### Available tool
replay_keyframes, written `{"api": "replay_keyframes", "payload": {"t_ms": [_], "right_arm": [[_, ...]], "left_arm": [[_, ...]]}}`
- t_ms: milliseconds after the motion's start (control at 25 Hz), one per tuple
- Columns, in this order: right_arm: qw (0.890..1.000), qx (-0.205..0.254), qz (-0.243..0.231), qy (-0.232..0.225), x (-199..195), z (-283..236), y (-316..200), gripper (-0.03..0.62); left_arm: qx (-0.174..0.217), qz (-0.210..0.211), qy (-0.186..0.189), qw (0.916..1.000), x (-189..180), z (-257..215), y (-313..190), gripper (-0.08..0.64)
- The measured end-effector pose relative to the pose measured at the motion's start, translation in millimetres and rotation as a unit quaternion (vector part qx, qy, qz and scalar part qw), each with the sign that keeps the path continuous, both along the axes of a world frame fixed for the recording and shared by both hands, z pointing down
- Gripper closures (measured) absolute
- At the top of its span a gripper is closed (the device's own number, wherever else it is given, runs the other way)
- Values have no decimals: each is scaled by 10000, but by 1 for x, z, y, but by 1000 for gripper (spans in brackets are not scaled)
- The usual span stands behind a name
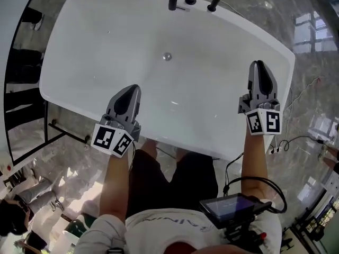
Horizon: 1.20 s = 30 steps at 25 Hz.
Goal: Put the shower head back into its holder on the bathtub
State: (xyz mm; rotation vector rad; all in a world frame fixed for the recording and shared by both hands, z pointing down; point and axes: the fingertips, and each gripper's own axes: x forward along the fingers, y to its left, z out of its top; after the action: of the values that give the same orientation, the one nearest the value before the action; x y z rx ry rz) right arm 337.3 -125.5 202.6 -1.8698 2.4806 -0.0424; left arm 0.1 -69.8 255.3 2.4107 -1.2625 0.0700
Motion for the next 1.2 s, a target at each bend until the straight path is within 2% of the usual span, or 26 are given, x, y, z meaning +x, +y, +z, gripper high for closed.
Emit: {"api": "replay_keyframes", "payload": {"t_ms": [120, 320, 560, 800, 920, 1040, 1200], "right_arm": [[9989, -250, 128, -367, 1, 1, 43, 538], [9967, -441, 226, -640, 2, -21, 103, 547], [9963, -748, 103, -405, -19, -58, 158, 571], [9967, -741, -161, -296, -44, -112, 179, 580], [9979, -567, -217, -205, -60, -144, 186, 580], [9988, -417, -218, -95, -83, -169, 198, 580], [9994, -220, -78, -239, -114, -194, 209, 580]], "left_arm": [[33, -136, 25, 9999, -7, -21, 20, 543], [178, -213, 11, 9996, -6, -69, 52, 543], [263, -193, -100, 9994, 4, -121, 100, 543], [569, 268, -336, 9975, 31, -176, 107, 543], [849, 530, -282, 9946, 40, -210, 102, 543], [1052, 697, -184, 9918, 34, -235, 104, 543], [1288, 959, -243, 9867, 18, -257, 113, 543]]}}
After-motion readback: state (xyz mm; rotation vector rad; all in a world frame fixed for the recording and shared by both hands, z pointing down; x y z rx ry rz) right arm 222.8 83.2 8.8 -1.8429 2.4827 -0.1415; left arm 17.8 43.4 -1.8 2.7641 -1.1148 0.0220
